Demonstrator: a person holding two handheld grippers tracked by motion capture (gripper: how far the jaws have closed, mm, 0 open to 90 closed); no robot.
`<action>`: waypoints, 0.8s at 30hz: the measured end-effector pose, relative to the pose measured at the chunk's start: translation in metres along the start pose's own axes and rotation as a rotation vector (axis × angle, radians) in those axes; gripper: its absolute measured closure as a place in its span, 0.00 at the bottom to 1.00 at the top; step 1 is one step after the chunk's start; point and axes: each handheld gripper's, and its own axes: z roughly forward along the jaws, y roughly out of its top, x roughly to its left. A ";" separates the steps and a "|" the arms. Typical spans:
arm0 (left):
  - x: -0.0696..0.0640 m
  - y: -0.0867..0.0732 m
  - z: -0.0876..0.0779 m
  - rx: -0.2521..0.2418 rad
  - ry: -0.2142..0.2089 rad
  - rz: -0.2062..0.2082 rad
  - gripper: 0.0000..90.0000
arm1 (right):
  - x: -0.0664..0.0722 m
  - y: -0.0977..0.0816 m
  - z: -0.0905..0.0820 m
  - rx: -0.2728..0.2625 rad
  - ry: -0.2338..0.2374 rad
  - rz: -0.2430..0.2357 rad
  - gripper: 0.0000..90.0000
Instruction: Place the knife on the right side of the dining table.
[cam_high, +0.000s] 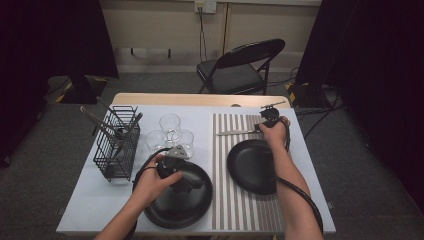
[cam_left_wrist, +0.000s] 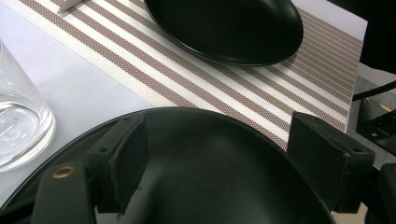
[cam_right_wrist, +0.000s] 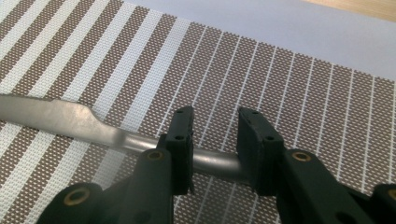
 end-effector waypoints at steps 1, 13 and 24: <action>0.000 0.000 0.000 -0.002 -0.001 0.000 0.23 | -0.001 0.000 0.000 -0.003 0.000 -0.003 0.74; 0.000 -0.001 0.000 -0.007 0.000 -0.003 0.23 | -0.005 -0.004 -0.004 -0.007 -0.003 0.021 0.74; 0.000 -0.001 0.000 0.004 0.008 0.002 0.23 | -0.005 -0.006 -0.004 -0.015 -0.004 0.023 0.75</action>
